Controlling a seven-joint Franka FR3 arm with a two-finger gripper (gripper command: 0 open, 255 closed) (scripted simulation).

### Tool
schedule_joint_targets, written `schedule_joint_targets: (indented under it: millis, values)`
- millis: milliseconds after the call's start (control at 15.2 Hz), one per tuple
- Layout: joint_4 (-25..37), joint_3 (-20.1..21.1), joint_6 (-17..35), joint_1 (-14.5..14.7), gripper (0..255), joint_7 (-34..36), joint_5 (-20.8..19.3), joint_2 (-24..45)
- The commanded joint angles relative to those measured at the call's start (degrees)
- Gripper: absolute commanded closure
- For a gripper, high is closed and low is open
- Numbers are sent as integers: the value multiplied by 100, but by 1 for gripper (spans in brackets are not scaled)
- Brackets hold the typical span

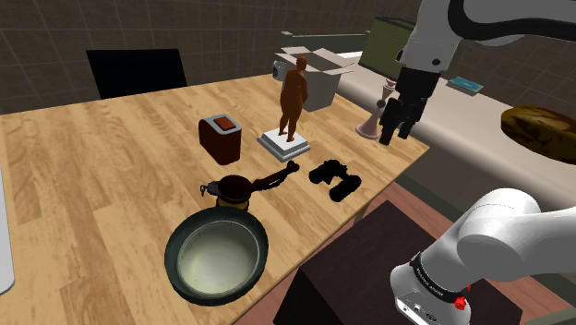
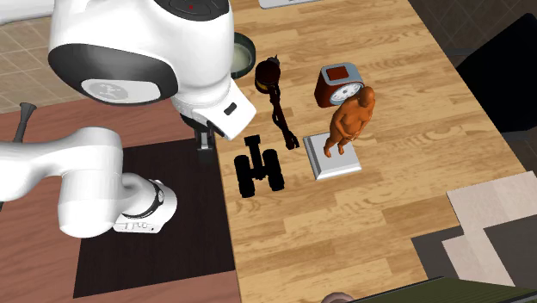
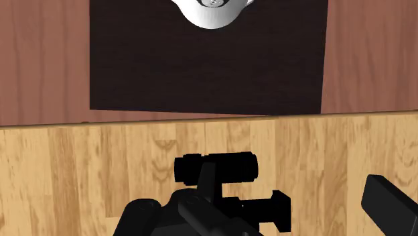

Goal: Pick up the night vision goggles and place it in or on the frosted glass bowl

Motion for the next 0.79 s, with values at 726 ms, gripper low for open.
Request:
schedule_joint_targets:
  millis: [726]
  values:
    - [-1464,1525,3057,-94,0,1827,253,515]
